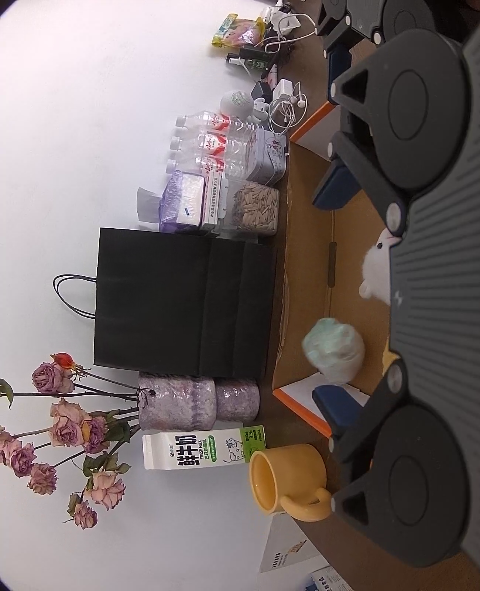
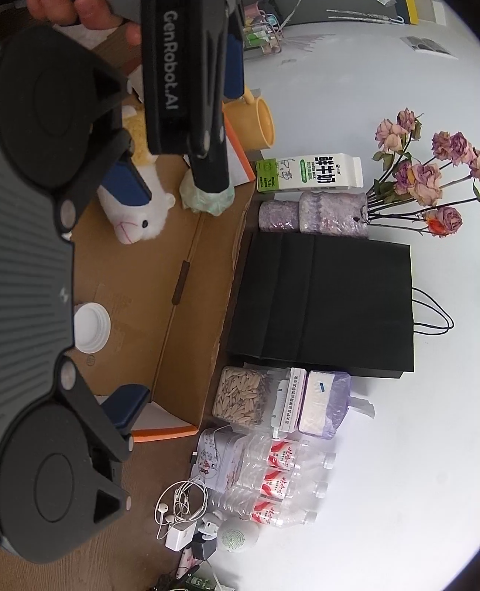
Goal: Organize objects
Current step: 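Carry the plastic bag and the white cap into the red box and release both, then withdraw both grippers and approach the navy pouch with the right gripper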
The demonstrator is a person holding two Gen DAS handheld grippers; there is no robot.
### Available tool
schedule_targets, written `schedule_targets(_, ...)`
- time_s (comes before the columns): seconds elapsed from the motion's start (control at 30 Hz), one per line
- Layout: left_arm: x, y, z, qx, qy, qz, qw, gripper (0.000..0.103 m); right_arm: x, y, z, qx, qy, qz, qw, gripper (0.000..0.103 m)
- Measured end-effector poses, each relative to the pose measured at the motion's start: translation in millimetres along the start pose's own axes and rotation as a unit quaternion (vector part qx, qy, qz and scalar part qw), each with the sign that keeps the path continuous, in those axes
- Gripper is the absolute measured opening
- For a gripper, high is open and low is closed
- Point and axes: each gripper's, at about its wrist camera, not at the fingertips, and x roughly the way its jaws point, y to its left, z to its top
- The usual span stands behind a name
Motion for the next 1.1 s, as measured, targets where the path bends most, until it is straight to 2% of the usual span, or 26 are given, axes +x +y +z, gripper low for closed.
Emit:
schedule_targets(0.4, -25, 0, 2, 0.006, -0.01, -0.001, 0.9999, 0.103, -27, 5, -4, 0.004, -0.018, -0.007, 1.0, 0.103)
schedule_targets(0.63, -54, 2, 2, 0.013, -0.019, -0.001, 0.9997, 0.103, -54, 9, -10, 0.005, -0.031, -0.009, 0.999, 0.103)
schedule_targets(1.1, -115, 3, -13, 0.021, -0.026, -0.012, 0.9994, 0.103, -121, 20, -45, 0.01, -0.045, -0.015, 0.999, 0.103)
